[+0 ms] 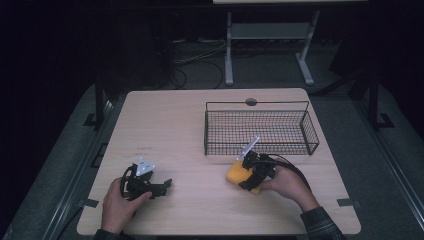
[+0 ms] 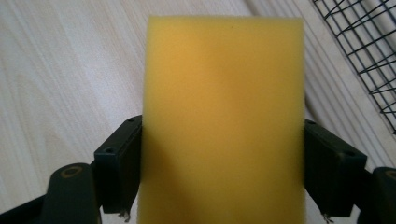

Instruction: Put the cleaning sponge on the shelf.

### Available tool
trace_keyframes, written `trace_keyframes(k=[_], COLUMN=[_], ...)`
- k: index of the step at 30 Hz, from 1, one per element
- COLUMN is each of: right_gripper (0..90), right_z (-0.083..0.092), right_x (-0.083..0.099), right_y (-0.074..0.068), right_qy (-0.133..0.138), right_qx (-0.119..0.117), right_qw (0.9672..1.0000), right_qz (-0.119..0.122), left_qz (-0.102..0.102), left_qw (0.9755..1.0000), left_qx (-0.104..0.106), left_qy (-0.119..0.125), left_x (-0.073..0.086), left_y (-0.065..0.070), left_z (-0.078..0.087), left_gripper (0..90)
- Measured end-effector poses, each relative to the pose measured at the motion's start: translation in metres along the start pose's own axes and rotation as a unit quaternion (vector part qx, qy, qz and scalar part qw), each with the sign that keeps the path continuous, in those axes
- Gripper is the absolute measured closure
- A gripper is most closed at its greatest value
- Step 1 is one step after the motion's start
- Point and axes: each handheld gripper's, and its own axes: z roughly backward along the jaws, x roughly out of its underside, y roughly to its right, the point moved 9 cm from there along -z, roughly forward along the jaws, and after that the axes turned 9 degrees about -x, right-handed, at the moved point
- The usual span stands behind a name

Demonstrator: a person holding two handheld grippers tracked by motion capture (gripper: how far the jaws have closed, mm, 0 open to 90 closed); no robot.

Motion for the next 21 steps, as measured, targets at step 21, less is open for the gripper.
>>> trace_keyframes(k=[21], right_gripper=[23.7], right_z=[0.038], right_x=[0.002], right_y=[-0.004], right_qy=[0.028], right_qx=[-0.001], right_qw=[0.9996], right_qz=[0.003], left_qz=[0.002], left_qw=[1.0000], left_qx=[0.000], left_qy=[0.001], left_x=[0.000], left_y=[0.000], left_z=[0.000], left_gripper=[12.8])
